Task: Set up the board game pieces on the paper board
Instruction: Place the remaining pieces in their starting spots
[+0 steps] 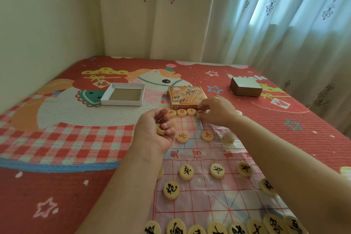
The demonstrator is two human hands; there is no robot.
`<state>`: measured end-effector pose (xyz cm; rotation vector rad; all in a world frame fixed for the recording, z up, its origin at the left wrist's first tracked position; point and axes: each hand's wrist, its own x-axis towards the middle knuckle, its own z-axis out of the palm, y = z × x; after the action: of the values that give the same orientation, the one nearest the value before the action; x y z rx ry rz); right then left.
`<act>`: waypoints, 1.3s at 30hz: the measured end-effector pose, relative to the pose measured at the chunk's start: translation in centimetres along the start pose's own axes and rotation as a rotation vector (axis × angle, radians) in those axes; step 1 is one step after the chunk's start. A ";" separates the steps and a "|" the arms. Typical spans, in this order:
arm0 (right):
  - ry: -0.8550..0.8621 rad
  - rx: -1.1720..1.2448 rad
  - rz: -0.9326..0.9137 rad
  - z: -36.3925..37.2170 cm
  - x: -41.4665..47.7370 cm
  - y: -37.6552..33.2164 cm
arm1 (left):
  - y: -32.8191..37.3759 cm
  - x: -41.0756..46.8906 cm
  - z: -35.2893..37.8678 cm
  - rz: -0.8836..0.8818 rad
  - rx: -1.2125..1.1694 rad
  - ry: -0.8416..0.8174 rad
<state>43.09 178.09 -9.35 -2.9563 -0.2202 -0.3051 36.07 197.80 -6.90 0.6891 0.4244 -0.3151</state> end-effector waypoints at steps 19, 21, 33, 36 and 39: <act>-0.084 -0.041 -0.027 0.3 0.2 -0.8 | -0.4 0.0 0.0 -0.006 0.041 -0.015; -0.086 -0.031 -0.027 0.2 0.1 -0.9 | -0.4 -0.1 0.0 -0.005 0.044 -0.017; -0.064 -0.003 -0.039 0.1 -0.3 -1.0 | -0.7 0.1 0.1 -0.014 0.071 -0.019; -0.034 0.009 -0.059 -0.1 -0.9 -1.0 | -1.0 0.3 0.2 -0.012 0.083 -0.020; 0.024 0.062 -0.083 -0.9 -1.9 -0.9 | -1.5 -0.1 0.6 -0.031 0.094 -0.039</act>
<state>40.94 178.60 -8.80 -2.8855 -0.3435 -0.3377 35.57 196.35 -7.24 0.7676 0.3848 -0.3790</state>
